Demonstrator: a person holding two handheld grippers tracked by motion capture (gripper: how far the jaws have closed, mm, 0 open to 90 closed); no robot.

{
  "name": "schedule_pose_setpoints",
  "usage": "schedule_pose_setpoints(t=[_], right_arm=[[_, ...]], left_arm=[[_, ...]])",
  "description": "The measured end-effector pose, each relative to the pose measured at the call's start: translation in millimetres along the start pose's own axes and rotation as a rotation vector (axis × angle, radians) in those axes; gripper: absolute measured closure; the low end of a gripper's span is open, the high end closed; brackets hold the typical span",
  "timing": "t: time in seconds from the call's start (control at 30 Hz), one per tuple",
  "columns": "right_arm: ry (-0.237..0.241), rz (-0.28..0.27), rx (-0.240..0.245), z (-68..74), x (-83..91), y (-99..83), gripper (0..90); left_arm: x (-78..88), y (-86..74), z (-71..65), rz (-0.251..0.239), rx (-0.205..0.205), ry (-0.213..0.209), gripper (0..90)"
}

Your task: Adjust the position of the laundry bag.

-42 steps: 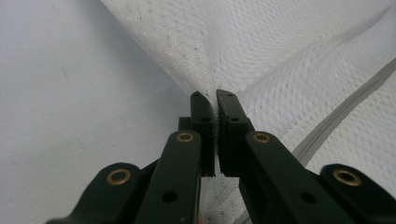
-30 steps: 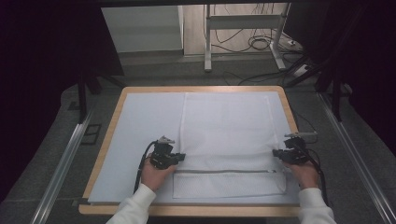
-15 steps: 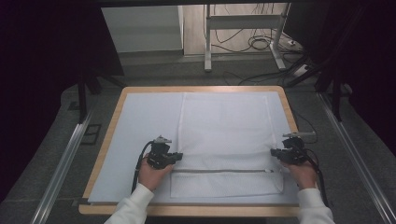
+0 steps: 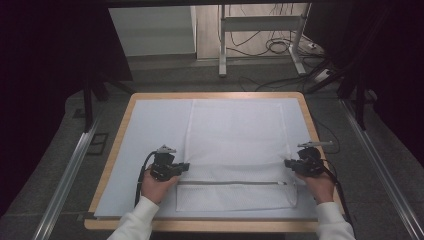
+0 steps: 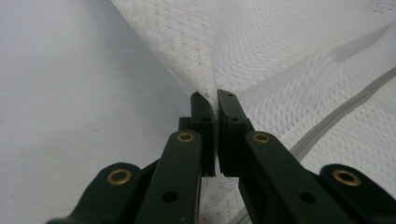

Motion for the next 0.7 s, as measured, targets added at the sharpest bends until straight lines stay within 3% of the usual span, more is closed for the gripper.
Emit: schedule_pose_setpoints(t=[0.7], right_arm=[[0.029,-0.015,0.014,15.5,-5.7,2.7,84.8]], left_arm=[[11.2,-6.2,15.0,0.003,0.021,0.010,87.8]])
Point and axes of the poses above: each handheld gripper's, and its own axes: x roughly backward along the jaws, y roughly out of its top, z roughly to its left, the point moved 8 cm from there along -x, roughly forward along the jaws, and after that the axes turned 1 degree about -x, right-handed, at the moved point
